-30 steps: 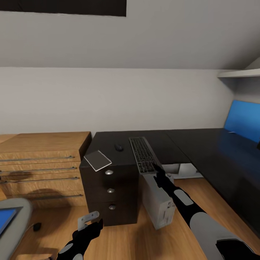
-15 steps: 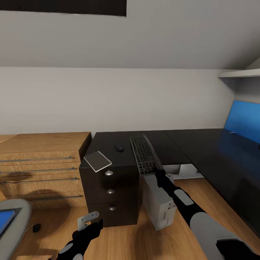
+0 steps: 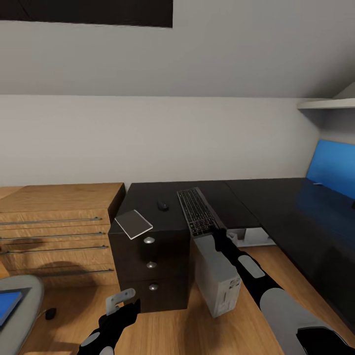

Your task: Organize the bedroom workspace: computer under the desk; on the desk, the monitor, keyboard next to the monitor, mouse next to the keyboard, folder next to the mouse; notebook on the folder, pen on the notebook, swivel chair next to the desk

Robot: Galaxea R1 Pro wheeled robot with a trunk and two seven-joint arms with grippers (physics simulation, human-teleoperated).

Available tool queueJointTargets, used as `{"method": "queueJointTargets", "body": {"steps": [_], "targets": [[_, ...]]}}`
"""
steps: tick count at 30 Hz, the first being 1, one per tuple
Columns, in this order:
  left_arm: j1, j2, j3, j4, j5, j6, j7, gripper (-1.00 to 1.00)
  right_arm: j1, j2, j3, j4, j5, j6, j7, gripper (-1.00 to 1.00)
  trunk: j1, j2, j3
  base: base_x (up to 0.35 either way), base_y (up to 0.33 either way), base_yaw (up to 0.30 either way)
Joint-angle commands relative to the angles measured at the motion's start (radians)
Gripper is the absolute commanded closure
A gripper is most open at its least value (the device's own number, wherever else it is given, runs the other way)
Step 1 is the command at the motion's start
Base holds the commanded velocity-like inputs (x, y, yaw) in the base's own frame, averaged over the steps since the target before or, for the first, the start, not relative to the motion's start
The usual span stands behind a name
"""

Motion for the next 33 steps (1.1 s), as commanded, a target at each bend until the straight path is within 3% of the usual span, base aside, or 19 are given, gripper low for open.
{"method": "queueJointTargets", "body": {"steps": [1, 10, 17, 23, 30, 33], "targets": [[-0.001, 0.001, -0.002, -0.002, 0.007, 0.001, 0.009, -1.0, 0.0, -0.001, 0.003, -0.019, -0.013, 0.006, 0.002, 1.0, -0.004, 0.007, 0.002, 0.0, 0.0, 0.0], [-0.001, 0.001, -0.002, -0.001, 0.007, 0.001, 0.009, -1.0, 0.001, -0.007, 0.004, -0.076, -0.012, 0.132, 0.003, 1.0, -0.039, 0.07, 0.03, 0.0, 0.0, 0.0], [-0.001, 0.001, -0.002, -0.001, 0.008, 0.0, 0.009, -1.0, 0.024, -0.01, 0.004, -0.185, -0.012, 0.145, 0.0, 1.0, -0.065, 0.119, 0.052, 0.0, 0.0, 0.0], [-0.001, 0.001, -0.002, 0.0, 0.009, 0.001, 0.011, -1.0, 0.095, -0.01, 0.004, -0.34, -0.013, 0.145, -0.01, 1.0, -0.088, 0.161, 0.071, 0.0, 0.0, 0.0], [-0.001, 0.001, -0.003, -0.001, 0.006, 0.0, 0.013, -1.0, 0.154, -0.009, 0.004, -0.471, -0.012, 0.141, -0.092, 1.0, -0.115, 0.21, 0.093, 0.0, 0.0, 0.0], [-0.001, 0.0, -0.004, -0.002, 0.005, 0.0, 0.015, -1.0, 0.214, -0.009, 0.003, -0.622, -0.012, 0.138, -0.231, 1.0, -0.127, 0.231, 0.102, 0.0, 0.0, 0.0]]}}
